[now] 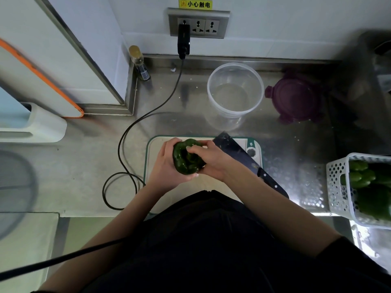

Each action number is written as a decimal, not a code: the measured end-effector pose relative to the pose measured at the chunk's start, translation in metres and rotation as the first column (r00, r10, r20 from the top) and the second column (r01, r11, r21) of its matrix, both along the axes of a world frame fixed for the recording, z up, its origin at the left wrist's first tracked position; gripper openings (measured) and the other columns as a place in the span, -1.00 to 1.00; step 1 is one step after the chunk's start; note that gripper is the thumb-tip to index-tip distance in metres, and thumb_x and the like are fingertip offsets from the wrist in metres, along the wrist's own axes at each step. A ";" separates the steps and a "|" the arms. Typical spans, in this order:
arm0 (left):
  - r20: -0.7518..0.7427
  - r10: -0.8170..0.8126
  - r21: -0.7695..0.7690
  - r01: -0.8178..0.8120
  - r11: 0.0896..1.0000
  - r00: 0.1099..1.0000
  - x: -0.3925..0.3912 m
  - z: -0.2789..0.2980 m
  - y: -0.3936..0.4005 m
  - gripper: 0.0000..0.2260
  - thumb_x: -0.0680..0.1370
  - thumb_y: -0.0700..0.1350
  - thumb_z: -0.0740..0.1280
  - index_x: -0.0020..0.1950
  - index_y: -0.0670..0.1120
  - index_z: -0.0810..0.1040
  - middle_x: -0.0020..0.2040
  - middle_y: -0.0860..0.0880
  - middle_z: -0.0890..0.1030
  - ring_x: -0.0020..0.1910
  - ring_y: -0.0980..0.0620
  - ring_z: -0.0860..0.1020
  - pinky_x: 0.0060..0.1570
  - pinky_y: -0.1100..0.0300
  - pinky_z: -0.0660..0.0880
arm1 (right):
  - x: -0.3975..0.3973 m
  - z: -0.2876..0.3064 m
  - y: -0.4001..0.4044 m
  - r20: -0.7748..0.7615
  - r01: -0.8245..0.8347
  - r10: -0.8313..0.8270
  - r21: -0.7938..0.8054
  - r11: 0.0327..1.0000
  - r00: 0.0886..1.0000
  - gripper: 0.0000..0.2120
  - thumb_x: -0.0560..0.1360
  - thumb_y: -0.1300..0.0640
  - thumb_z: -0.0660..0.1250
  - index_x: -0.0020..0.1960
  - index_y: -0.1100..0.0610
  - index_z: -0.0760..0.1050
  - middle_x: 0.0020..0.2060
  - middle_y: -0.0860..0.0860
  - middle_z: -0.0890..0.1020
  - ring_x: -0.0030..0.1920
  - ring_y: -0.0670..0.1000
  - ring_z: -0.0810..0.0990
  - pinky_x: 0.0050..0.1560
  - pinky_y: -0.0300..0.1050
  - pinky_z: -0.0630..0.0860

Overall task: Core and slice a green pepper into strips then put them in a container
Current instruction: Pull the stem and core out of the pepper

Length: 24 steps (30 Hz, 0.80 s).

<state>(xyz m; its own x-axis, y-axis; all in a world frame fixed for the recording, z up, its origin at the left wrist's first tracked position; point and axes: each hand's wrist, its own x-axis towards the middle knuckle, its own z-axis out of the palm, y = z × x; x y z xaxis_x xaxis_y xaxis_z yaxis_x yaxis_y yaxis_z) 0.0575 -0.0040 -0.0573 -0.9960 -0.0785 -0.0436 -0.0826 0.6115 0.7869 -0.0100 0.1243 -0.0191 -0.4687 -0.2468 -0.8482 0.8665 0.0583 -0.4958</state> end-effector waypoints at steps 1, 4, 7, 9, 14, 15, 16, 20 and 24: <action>0.000 0.004 -0.002 -0.004 1.000 1.000 0.000 0.001 0.001 -0.16 0.10 -0.11 0.64 0.28 -0.21 0.33 0.12 0.04 0.38 0.08 0.04 0.44 0.04 0.22 0.41 | 0.000 -0.001 -0.001 0.009 0.004 -0.004 0.000 1.000 1.000 -0.57 0.47 0.26 0.38 0.26 0.08 0.30 0.22 0.18 0.44 0.20 0.18 0.48 0.11 0.19 0.54; -0.017 -0.007 -0.024 0.007 1.000 1.000 0.000 0.003 0.004 -0.17 0.10 -0.11 0.64 0.27 -0.23 0.35 0.11 0.04 0.38 0.07 0.06 0.43 0.05 0.19 0.41 | -0.001 -0.001 -0.005 0.021 0.021 -0.022 0.038 0.999 1.000 -0.59 0.45 0.28 0.35 0.21 0.04 0.30 0.18 0.18 0.44 0.18 0.19 0.48 0.12 0.21 0.53; -0.034 -0.023 -0.058 0.021 0.998 0.999 -0.001 0.005 0.006 -0.19 0.11 -0.11 0.64 0.26 -0.25 0.37 0.11 -0.03 0.43 0.07 -0.03 0.47 0.07 0.12 0.42 | -0.001 -0.002 -0.009 0.024 0.032 -0.034 0.088 0.996 0.999 -0.62 0.46 0.27 0.34 0.17 0.01 0.29 0.11 0.15 0.45 0.15 0.18 0.48 0.10 0.21 0.54; -0.018 -0.028 -0.064 0.026 0.998 0.999 0.000 0.006 0.006 -0.18 0.12 -0.11 0.64 0.28 -0.25 0.36 0.13 -0.10 0.46 0.10 -0.07 0.48 0.10 0.11 0.42 | -0.001 -0.001 -0.011 0.020 0.033 -0.036 0.127 0.991 0.999 -0.61 0.45 0.25 0.37 0.16 0.00 0.30 0.06 0.12 0.47 0.12 0.15 0.50 0.07 0.18 0.56; -0.002 -0.030 -0.054 0.030 0.998 1.000 -0.002 0.006 0.004 -0.13 0.13 -0.06 0.63 0.34 -0.19 0.32 0.20 -0.09 0.45 0.17 -0.07 0.45 0.17 0.07 0.43 | 0.002 -0.001 -0.018 -0.094 0.022 0.002 0.249 0.968 0.996 -0.61 0.45 0.13 0.37 0.21 -0.01 0.30 -0.05 0.04 0.49 0.00 0.06 0.50 0.08 0.08 0.57; 0.005 -0.021 -0.048 0.021 0.999 1.000 -0.002 0.006 0.004 -0.13 0.14 -0.06 0.62 0.35 -0.19 0.31 0.21 -0.10 0.45 0.19 -0.07 0.45 0.18 0.08 0.42 | 0.004 -0.002 -0.019 -0.126 0.029 0.006 0.274 0.961 0.992 -0.63 0.45 0.12 0.36 0.19 -0.01 0.30 -0.04 0.04 0.51 0.00 0.07 0.51 0.09 0.09 0.57; 0.012 -0.014 -0.043 0.015 0.999 1.000 -0.002 0.006 0.005 -0.13 0.14 -0.07 0.61 0.36 -0.20 0.30 0.23 -0.10 0.44 0.21 -0.09 0.44 0.19 0.07 0.41 | 0.006 -0.002 -0.020 -0.168 0.039 0.014 0.305 0.951 0.986 -0.66 0.45 0.12 0.35 0.16 0.00 0.31 -0.02 0.04 0.52 0.00 0.07 0.52 0.09 0.08 0.57; -0.004 -0.007 -0.046 0.007 0.999 1.000 0.000 0.004 0.007 -0.10 0.14 -0.14 0.62 0.37 -0.28 0.27 0.25 -0.16 0.42 0.23 -0.17 0.42 0.20 -0.04 0.41 | 0.011 -0.002 -0.023 -0.324 0.031 0.114 0.411 0.911 0.939 -0.73 0.45 0.10 0.31 0.10 0.05 0.30 -0.06 0.05 0.55 -0.03 0.07 0.54 0.05 0.04 0.57; 0.045 0.110 0.040 -0.112 0.993 0.993 0.003 0.004 0.007 -0.08 0.12 -0.16 0.65 0.36 -0.21 0.25 0.19 0.07 0.32 0.21 -0.03 0.42 0.16 0.07 0.42 | 0.007 0.002 -0.026 -0.300 -0.067 0.208 0.421 0.905 0.931 -0.70 0.44 0.04 0.31 0.11 0.03 0.29 -0.02 0.07 0.54 -0.03 0.08 0.54 -0.01 0.01 0.57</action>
<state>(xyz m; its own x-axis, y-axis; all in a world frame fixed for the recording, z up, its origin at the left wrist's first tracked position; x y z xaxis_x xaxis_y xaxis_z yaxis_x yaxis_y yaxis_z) 0.0605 0.0030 -0.0537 -0.9783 -0.1857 -0.0918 -0.1825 0.5630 0.8060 -0.0031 0.0979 -0.0168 -0.7244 -0.0055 -0.6893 0.6246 0.4178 -0.6598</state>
